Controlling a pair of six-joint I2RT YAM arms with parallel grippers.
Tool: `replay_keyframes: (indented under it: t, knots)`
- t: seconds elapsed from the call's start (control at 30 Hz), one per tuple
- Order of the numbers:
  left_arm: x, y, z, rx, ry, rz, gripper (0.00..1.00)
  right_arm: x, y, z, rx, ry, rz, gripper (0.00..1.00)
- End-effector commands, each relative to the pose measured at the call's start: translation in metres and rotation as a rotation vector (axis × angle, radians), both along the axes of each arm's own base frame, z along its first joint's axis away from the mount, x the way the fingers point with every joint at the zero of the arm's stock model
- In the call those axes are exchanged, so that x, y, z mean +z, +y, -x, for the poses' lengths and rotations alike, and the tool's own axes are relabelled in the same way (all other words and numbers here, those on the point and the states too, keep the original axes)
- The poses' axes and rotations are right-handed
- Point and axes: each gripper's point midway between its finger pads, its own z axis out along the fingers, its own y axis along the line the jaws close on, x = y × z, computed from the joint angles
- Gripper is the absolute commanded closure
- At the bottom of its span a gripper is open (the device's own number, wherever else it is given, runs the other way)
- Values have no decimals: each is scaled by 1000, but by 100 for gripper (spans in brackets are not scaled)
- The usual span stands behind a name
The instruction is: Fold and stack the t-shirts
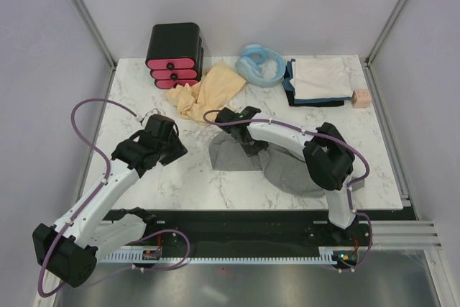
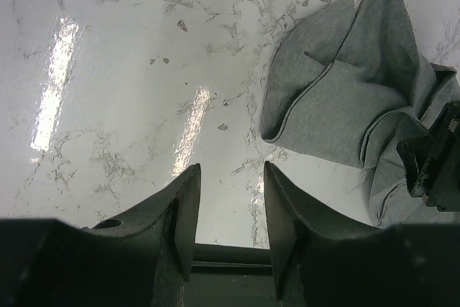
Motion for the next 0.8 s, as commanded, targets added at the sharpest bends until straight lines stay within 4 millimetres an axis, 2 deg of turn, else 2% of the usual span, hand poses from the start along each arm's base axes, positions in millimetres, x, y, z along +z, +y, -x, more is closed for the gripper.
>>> replay_keyframes:
  t: [0.0, 0.07, 0.2, 0.37, 0.47, 0.57, 0.6, 0.67, 0.7, 0.77]
  knots:
    - [3, 2, -2, -28, -28, -21, 53, -3, 0, -3, -2, -4, -3, 63]
    - [2, 2, -1, -25, -25, -20, 53, -1, -1, -2, -6, -7, -5, 70]
    - [0, 1, -2, -25, -17, -19, 53, 3, -5, 0, -23, -17, -5, 100]
    - [-1, 0, -3, -28, -11, -18, 53, 11, -10, 2, -32, -29, -1, 100]
    - [0, 0, -5, -30, -11, -26, 52, 25, -13, 0, -38, -59, -2, 100]
    - [3, -2, -9, -30, -14, -27, 50, 53, -11, -6, -39, -108, -31, 100]
    - [3, -2, -10, -30, -14, -27, 50, 71, -9, -10, -39, -135, -50, 100]
    - [3, -5, -12, -32, -6, -24, 49, 93, -9, -15, -41, -179, -61, 100]
    - [3, -6, -13, -34, -3, -24, 49, 115, -7, -19, -38, -210, -88, 100]
    - [3, -6, -14, -33, 0, -24, 48, 139, -9, -20, -41, -245, -100, 100]
